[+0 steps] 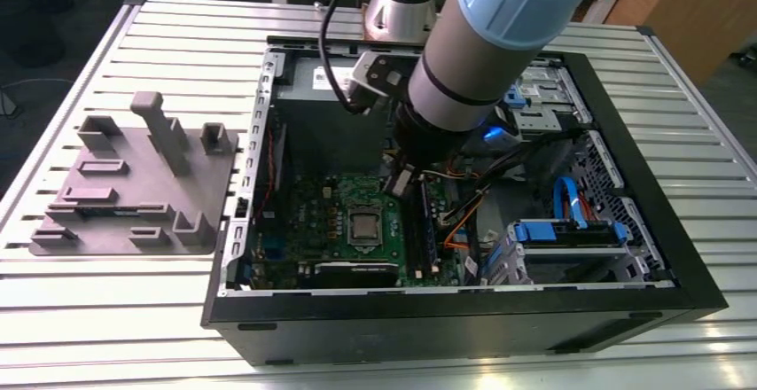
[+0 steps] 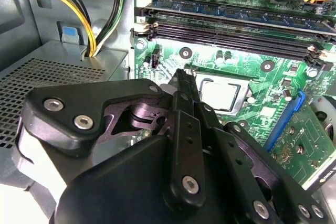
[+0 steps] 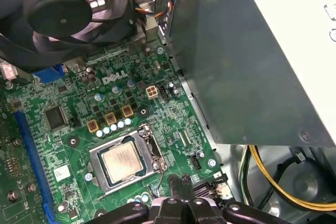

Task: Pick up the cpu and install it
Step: 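Install the first cpu locking lever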

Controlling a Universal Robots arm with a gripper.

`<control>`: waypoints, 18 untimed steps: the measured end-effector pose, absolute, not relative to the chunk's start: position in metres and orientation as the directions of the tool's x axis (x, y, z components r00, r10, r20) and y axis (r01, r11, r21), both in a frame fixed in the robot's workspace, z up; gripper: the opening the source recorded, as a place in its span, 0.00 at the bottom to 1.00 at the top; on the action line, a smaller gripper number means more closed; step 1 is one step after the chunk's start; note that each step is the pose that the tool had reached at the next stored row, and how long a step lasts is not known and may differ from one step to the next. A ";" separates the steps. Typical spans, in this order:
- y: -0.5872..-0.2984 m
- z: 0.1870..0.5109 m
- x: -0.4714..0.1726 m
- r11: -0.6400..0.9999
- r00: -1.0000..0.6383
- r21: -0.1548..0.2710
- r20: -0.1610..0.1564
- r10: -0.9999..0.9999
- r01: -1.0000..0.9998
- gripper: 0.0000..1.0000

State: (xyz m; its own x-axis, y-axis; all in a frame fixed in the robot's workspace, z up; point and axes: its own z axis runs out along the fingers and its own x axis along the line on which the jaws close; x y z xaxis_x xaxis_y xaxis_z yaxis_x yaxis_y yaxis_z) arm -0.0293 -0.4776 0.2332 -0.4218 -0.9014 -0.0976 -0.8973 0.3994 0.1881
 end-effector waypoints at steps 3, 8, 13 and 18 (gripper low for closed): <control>-0.478 0.233 -0.030 0.397 -0.419 0.184 -0.099 -0.902 -0.899 0.10; -0.478 0.233 -0.030 0.397 -0.419 0.184 -0.099 -0.903 -0.899 0.10; -0.478 0.233 -0.030 0.396 -0.418 0.184 -0.099 -0.903 -0.900 0.10; -0.478 0.233 -0.030 0.379 -0.400 0.184 -0.099 -0.911 -0.907 0.10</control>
